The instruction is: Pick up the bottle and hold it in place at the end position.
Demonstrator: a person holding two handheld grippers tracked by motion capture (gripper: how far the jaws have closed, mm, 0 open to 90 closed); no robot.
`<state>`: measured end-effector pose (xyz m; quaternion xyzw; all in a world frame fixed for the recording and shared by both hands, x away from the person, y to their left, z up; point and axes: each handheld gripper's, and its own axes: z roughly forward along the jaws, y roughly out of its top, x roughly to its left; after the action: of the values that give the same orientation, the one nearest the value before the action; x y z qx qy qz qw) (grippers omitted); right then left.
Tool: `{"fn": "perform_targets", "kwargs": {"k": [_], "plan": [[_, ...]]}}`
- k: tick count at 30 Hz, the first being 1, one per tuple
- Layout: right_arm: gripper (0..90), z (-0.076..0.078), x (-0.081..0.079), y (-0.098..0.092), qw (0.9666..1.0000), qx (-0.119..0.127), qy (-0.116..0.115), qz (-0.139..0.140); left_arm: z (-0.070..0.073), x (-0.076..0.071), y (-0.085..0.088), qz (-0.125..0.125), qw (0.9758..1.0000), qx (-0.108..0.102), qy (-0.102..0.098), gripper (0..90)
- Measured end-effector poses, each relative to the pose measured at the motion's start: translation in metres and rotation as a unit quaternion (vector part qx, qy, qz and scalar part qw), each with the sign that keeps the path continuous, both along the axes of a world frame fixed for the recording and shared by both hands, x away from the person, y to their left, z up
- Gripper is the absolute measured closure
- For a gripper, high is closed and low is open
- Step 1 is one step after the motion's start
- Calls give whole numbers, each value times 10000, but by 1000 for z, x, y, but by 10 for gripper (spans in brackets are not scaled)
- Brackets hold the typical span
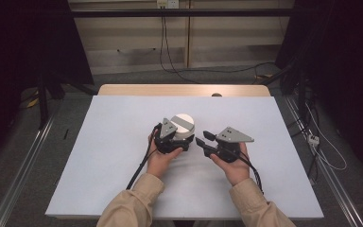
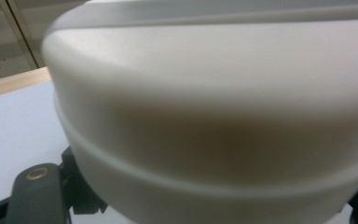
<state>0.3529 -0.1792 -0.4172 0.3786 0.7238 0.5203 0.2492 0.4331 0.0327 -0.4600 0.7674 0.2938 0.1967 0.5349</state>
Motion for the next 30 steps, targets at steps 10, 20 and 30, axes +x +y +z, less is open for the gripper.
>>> {"fn": "perform_targets", "kwargs": {"k": [10,20,30], "plan": [[898,0,9,1,9998,122,173,70,0,0,0,6,10000,10,-6,187],[900,-2,20,5,9997,38,233,111,0,0,0,10,10000,27,-16,187],[900,-1,27,7,9993,48,302,200,0,0,0,9,10000,31,-14,187]]}}
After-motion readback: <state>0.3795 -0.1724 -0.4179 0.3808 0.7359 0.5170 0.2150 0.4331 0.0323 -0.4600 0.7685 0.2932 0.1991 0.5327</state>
